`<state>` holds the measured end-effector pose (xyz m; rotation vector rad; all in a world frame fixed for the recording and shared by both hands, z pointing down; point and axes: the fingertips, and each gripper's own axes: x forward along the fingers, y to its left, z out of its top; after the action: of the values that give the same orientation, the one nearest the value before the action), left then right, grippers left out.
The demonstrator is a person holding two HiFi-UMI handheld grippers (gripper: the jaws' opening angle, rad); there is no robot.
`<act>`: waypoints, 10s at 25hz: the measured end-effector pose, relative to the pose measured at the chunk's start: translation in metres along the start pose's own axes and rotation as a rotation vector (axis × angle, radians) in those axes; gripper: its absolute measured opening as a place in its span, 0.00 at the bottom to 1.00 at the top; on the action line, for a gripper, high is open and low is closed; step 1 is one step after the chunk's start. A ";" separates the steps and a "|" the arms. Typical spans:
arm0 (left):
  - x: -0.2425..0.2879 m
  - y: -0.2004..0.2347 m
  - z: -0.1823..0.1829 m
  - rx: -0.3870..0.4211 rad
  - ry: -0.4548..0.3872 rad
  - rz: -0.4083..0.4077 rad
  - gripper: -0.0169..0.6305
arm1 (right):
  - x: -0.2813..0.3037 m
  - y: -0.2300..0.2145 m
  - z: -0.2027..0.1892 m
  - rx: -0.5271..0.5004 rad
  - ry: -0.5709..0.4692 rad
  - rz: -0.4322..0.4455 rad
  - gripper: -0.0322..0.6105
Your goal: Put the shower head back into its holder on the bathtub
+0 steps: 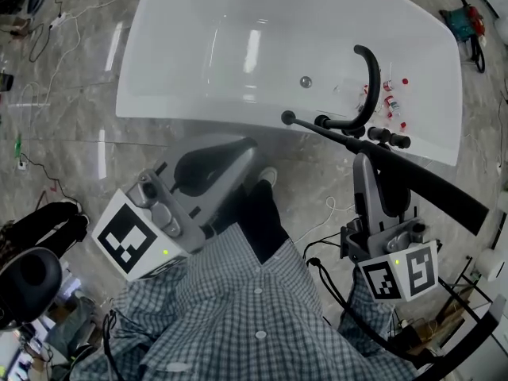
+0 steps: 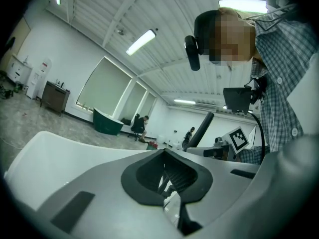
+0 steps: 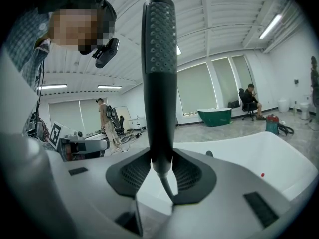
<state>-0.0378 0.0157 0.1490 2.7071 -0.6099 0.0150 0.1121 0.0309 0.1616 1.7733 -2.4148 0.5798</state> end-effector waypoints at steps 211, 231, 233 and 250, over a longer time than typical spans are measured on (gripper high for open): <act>0.062 0.001 -0.027 0.037 0.086 -0.046 0.04 | 0.036 -0.032 -0.043 -0.129 0.097 -0.020 0.08; 0.010 -0.046 0.075 0.177 -0.095 -0.047 0.04 | -0.030 0.007 0.071 -0.155 -0.177 -0.055 0.08; 0.009 -0.046 0.077 0.181 -0.097 -0.048 0.04 | -0.029 0.010 0.074 -0.152 -0.185 -0.048 0.08; 0.005 -0.045 0.078 0.176 -0.105 -0.045 0.04 | -0.025 0.016 0.066 -0.155 -0.167 -0.030 0.08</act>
<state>-0.0195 0.0237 0.0607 2.9066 -0.6028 -0.0897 0.1147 0.0344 0.0888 1.8558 -2.4563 0.2422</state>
